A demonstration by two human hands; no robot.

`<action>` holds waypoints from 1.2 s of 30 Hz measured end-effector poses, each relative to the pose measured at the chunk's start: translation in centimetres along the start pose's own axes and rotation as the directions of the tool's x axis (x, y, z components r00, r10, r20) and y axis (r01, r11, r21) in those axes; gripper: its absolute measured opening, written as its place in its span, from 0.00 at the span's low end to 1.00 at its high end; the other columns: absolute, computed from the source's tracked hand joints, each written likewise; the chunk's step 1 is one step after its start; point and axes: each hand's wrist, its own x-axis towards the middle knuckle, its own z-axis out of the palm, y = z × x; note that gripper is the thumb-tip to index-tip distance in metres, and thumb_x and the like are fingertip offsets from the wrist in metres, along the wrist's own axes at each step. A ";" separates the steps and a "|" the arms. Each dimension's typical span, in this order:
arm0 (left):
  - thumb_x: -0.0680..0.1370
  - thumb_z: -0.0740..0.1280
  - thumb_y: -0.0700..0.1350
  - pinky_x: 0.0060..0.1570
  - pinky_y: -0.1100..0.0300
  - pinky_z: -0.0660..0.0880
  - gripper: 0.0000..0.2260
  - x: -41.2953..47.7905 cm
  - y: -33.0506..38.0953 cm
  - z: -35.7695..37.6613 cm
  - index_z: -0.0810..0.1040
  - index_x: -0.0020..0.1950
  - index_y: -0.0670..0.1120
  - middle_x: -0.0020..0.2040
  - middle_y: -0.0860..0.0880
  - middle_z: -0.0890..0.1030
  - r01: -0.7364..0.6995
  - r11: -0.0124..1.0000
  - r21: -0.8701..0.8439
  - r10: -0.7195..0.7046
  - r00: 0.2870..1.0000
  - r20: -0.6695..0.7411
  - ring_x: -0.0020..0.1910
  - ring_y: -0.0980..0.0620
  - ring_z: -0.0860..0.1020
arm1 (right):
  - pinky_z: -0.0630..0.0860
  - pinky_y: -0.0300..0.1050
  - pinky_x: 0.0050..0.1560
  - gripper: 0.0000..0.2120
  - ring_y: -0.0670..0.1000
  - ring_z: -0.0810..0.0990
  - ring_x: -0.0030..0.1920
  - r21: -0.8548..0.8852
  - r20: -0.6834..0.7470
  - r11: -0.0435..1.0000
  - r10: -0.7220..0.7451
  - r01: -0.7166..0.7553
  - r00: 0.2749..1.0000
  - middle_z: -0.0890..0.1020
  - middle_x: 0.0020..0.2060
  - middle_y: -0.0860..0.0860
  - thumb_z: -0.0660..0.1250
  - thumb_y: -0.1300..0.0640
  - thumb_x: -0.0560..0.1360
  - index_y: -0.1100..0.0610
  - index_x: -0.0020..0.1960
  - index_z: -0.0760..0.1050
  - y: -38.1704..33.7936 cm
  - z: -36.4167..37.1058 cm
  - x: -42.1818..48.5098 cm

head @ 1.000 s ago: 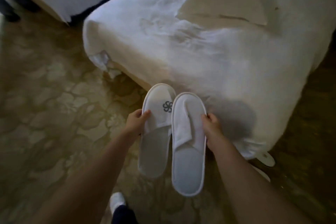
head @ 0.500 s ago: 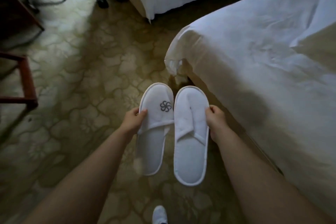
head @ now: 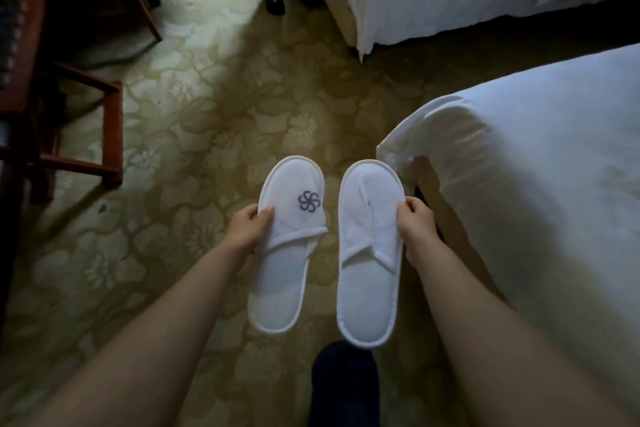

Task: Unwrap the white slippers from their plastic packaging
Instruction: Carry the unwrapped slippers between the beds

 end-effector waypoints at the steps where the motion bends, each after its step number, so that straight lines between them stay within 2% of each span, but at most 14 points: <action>1: 0.79 0.62 0.47 0.56 0.46 0.76 0.11 1.3 0.8 0.3 0.78 0.54 0.42 0.49 0.42 0.78 0.002 1.000 -0.004 -0.002 1.000 -0.007 0.48 0.47 0.76 | 0.71 0.46 0.48 0.15 0.52 0.74 0.52 0.003 0.002 1.000 -0.002 0.002 1.000 0.76 0.54 0.55 0.54 0.55 0.80 0.58 0.61 0.73 -0.9 0.3 1.5; 4: 0.79 0.61 0.48 0.58 0.44 0.75 0.15 5.9 3.9 2.0 0.78 0.59 0.39 0.50 0.42 0.79 0.033 0.999 -0.006 -0.033 0.999 -0.021 0.50 0.45 0.77 | 0.71 0.46 0.49 0.15 0.52 0.73 0.52 0.008 0.031 1.000 -0.003 0.003 1.000 0.75 0.54 0.54 0.54 0.55 0.80 0.58 0.63 0.72 -4.1 1.1 6.8; 7: 0.79 0.61 0.49 0.57 0.47 0.75 0.15 10.7 7.4 4.8 0.77 0.60 0.41 0.52 0.43 0.78 0.076 0.997 -0.027 -0.076 0.997 -0.023 0.51 0.45 0.77 | 0.70 0.45 0.48 0.15 0.52 0.74 0.50 0.012 0.021 1.000 -0.016 0.016 1.000 0.76 0.53 0.55 0.54 0.56 0.80 0.59 0.61 0.73 -6.6 1.1 12.6; 10: 0.79 0.61 0.48 0.53 0.52 0.75 0.09 14.3 10.5 8.1 0.76 0.54 0.46 0.50 0.45 0.78 0.079 0.994 -0.073 -0.081 0.996 -0.024 0.49 0.46 0.76 | 0.69 0.45 0.48 0.14 0.52 0.74 0.49 -0.028 0.013 0.999 -0.019 0.019 1.000 0.77 0.52 0.54 0.55 0.57 0.79 0.58 0.60 0.74 -8.6 0.7 17.6; 14: 0.79 0.60 0.49 0.59 0.47 0.75 0.06 18.2 13.8 11.5 0.74 0.51 0.48 0.51 0.44 0.78 0.116 0.992 -0.042 -0.116 0.993 0.008 0.53 0.43 0.78 | 0.69 0.40 0.40 0.11 0.46 0.74 0.40 -0.026 -0.001 0.999 -0.023 0.023 1.000 0.78 0.49 0.53 0.54 0.58 0.78 0.54 0.53 0.75 -11.2 -0.1 23.0; 17: 0.79 0.61 0.50 0.61 0.45 0.75 0.07 20.9 15.9 13.3 0.75 0.48 0.49 0.49 0.46 0.79 0.137 0.990 -0.042 -0.137 0.991 -0.003 0.53 0.43 0.78 | 0.71 0.42 0.41 0.14 0.47 0.74 0.40 -0.038 -0.012 0.999 -0.009 0.009 1.000 0.79 0.50 0.55 0.53 0.59 0.78 0.55 0.57 0.76 -13.4 -0.9 26.5; 20: 0.79 0.61 0.49 0.56 0.48 0.76 0.09 23.5 17.7 14.8 0.76 0.41 0.49 0.48 0.46 0.79 0.133 0.988 -0.081 -0.135 0.991 -0.018 0.48 0.47 0.77 | 0.73 0.41 0.42 0.15 0.51 0.75 0.46 -0.053 -0.012 0.999 -0.008 0.008 1.000 0.78 0.56 0.57 0.51 0.59 0.78 0.56 0.57 0.75 -15.6 -1.4 29.5; 23: 0.79 0.61 0.50 0.41 0.57 0.76 0.08 26.6 20.1 15.9 0.77 0.50 0.47 0.46 0.48 0.80 0.120 0.987 -0.107 -0.121 0.993 -0.008 0.42 0.50 0.77 | 0.77 0.50 0.57 0.18 0.55 0.75 0.59 -0.048 -0.041 0.999 0.014 -0.016 0.999 0.76 0.62 0.54 0.52 0.57 0.80 0.54 0.66 0.71 -18.1 -1.7 32.7; 25: 0.79 0.61 0.50 0.35 0.61 0.74 0.08 29.1 22.2 16.5 0.76 0.51 0.47 0.43 0.50 0.80 0.101 0.988 -0.114 -0.102 0.995 -0.003 0.39 0.53 0.77 | 0.75 0.54 0.62 0.17 0.55 0.75 0.61 -0.039 -0.028 0.999 -0.001 0.000 1.000 0.77 0.62 0.53 0.54 0.55 0.80 0.52 0.66 0.72 -20.0 -1.8 35.3; 27: 0.79 0.61 0.49 0.41 0.59 0.74 0.08 32.2 24.4 17.1 0.76 0.50 0.46 0.45 0.47 0.80 0.075 0.990 -0.116 -0.077 0.997 -0.013 0.41 0.50 0.77 | 0.77 0.52 0.59 0.14 0.53 0.77 0.58 -0.018 -0.012 0.999 -0.034 0.034 0.999 0.78 0.59 0.52 0.56 0.55 0.80 0.51 0.63 0.74 -22.0 -1.7 38.3; 30: 0.79 0.62 0.48 0.51 0.51 0.75 0.08 37.4 27.7 18.4 0.76 0.50 0.45 0.49 0.43 0.79 0.070 0.993 -0.100 -0.071 0.997 -0.007 0.47 0.47 0.75 | 0.78 0.44 0.45 0.13 0.51 0.77 0.53 0.015 -0.027 0.999 -0.039 0.039 0.999 0.79 0.55 0.50 0.56 0.53 0.80 0.49 0.60 0.74 -25.0 -1.0 43.7; 32: 0.79 0.62 0.47 0.55 0.48 0.76 0.08 41.4 29.4 19.7 0.76 0.51 0.44 0.50 0.43 0.79 0.094 0.990 -0.104 -0.093 0.996 0.010 0.48 0.47 0.76 | 0.76 0.42 0.41 0.11 0.50 0.78 0.51 0.029 -0.037 0.999 -0.025 0.026 0.999 0.79 0.53 0.50 0.56 0.52 0.79 0.47 0.57 0.75 -26.8 -0.3 47.9; 33: 0.79 0.62 0.46 0.56 0.48 0.76 0.07 43.0 30.0 20.3 0.76 0.52 0.44 0.50 0.43 0.78 0.108 0.988 -0.109 -0.107 0.994 0.015 0.48 0.47 0.76 | 0.77 0.42 0.41 0.11 0.50 0.78 0.51 0.030 -0.044 0.999 -0.020 0.022 0.999 0.79 0.53 0.50 0.56 0.52 0.79 0.48 0.57 0.75 -27.5 0.0 49.7; 36: 0.79 0.62 0.44 0.59 0.45 0.75 0.08 48.3 32.0 22.4 0.75 0.55 0.43 0.51 0.43 0.78 0.129 0.984 -0.122 -0.127 0.992 0.022 0.50 0.46 0.76 | 0.80 0.49 0.52 0.10 0.51 0.79 0.53 0.047 -0.072 0.999 -0.018 0.022 0.997 0.80 0.54 0.50 0.58 0.53 0.79 0.47 0.56 0.76 -29.7 0.8 55.6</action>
